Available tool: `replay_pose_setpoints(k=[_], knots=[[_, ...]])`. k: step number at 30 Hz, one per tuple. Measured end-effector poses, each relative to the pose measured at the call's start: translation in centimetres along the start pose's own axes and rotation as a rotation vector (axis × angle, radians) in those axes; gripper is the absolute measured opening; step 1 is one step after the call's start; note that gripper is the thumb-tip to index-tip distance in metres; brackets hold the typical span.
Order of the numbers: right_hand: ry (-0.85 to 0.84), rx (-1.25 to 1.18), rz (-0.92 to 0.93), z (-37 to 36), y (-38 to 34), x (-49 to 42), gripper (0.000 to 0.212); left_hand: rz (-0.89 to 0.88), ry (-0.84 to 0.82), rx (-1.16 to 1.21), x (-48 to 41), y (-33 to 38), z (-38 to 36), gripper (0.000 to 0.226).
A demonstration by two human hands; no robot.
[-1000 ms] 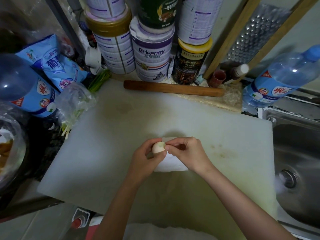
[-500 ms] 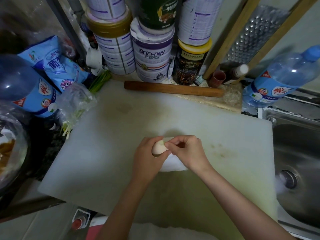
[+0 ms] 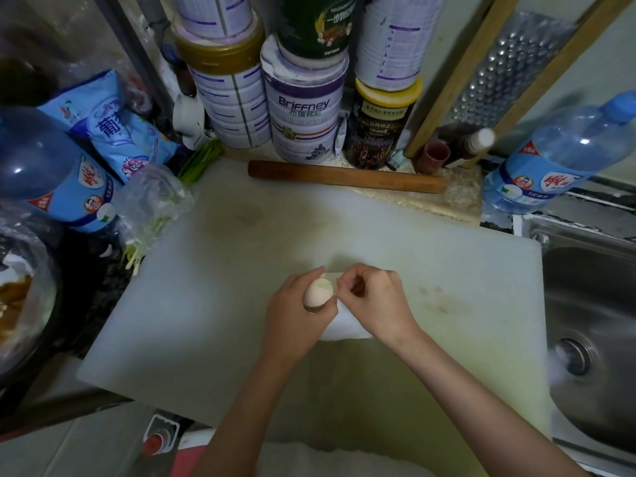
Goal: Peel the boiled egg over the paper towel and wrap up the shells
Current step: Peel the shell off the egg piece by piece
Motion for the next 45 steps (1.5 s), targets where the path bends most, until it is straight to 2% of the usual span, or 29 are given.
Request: replay_pose_setpoints(k=[8, 16, 22, 29, 37, 45], knots=[[-0.058, -0.019, -0.073, -0.9, 2.0, -0.7, 0.013, 0.187, -0.041, 0.208, 0.2, -1.9, 0.1, 0.033], [-0.187, -0.280, -0.145, -1.6, 1.9, -0.5, 0.013, 0.169, -0.048, 0.252, 0.0, -2.2, -0.3, 0.032], [-0.200, -0.332, -0.200, -1.4, 1.6, -0.3, 0.012, 0.117, -0.051, 0.245, -0.2, -1.7, -0.4, 0.033], [-0.151, -0.190, -0.137, -1.1, 0.9, 0.0, 0.021, 0.085, -0.030, 0.209, -0.4, -1.3, -0.3, 0.037], [-0.009, 0.109, 0.052, -0.7, -0.6, 0.2, 0.015, 0.085, -0.022, 0.181, -0.2, -1.2, -0.5, 0.039], [0.045, 0.074, 0.036, -0.1, -0.1, -0.3, 0.010, 0.150, -0.058, 0.258, -0.2, -1.7, -0.5, 0.037]])
Point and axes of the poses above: each hand's wrist, its own x-axis away from the middle knuckle, its own z-axis out of the back of the hand, y = z × x, the point moved 7 cm from there along -x, towards the middle knuckle, and after that the axes turned 3 degrees about -z, right-handed, at the moved point
